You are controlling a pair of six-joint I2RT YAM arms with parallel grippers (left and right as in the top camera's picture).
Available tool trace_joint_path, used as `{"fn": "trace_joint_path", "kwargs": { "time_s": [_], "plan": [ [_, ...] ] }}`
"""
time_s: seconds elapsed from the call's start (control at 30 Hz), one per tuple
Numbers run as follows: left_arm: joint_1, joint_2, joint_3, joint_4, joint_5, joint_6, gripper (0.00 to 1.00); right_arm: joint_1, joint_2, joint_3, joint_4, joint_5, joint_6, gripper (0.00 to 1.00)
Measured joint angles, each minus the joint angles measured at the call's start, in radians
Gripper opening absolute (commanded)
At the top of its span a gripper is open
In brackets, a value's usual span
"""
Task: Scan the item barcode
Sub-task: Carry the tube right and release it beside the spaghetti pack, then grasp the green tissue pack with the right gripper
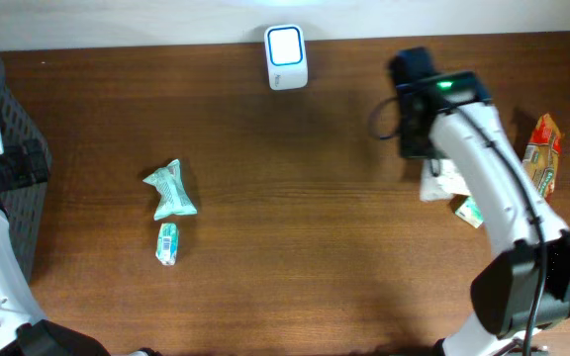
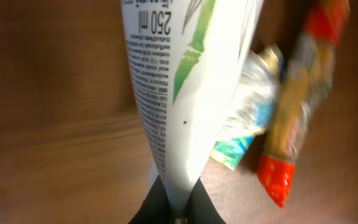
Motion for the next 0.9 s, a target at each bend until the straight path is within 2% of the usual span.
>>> {"fn": "trace_joint_path", "kwargs": {
  "time_s": [0.1, 0.17, 0.2, 0.23, 0.37, 0.43, 0.53, 0.63, 0.77, 0.8, 0.9],
  "plan": [
    [0.0, 0.0, 0.0, -0.001, 0.0, 0.0, 0.99, -0.195, 0.018, -0.111, 0.079, 0.008, 0.091, 0.05],
    [0.0, 0.0, 0.0, -0.001, 0.0, 0.0, 0.99, -0.285, 0.05, -0.149, 0.108, -0.005, 0.116, 0.17],
    [0.0, 0.0, 0.0, -0.001, 0.0, 0.0, 0.99, -0.333, 0.067, -0.163, 0.133, -0.033, 0.129, 0.45],
    [0.0, 0.0, 0.0, -0.001, 0.0, 0.0, 0.99, -0.353, 0.07, -0.164, 0.145, -0.04, 0.133, 0.61],
    [0.0, 0.0, 0.0, -0.001, 0.0, 0.0, 0.99, -0.399, 0.07, -0.164, 0.161, -0.137, 0.129, 0.64],
    [0.0, 0.0, 0.0, -0.001, 0.0, 0.0, 0.99, -0.383, 0.07, -0.155, 0.161, -0.238, 0.08, 0.65],
    [0.0, 0.0, 0.0, -0.001, 0.0, 0.0, 0.99, -0.261, 0.07, -0.066, 0.204, -0.48, -0.035, 0.69],
    [0.0, 0.0, 0.0, -0.001, 0.0, 0.0, 0.99, -0.028, 0.071, -0.035, 0.428, -0.682, -0.081, 0.69],
    [0.0, 0.0, 0.0, -0.003, 0.0, 0.0, 0.99, 0.288, 0.14, -0.022, 0.791, -0.811, -0.017, 0.7],
    [0.0, 0.0, 0.0, -0.001, 0.0, 0.0, 0.99, 0.341, 0.182, -0.003, 0.839, -0.852, 0.003, 0.71],
    [0.0, 0.0, 0.0, -0.001, 0.0, 0.0, 0.99, 0.454, 0.364, 0.18, 0.798, -0.912, 0.029, 0.74]
  ]
}}
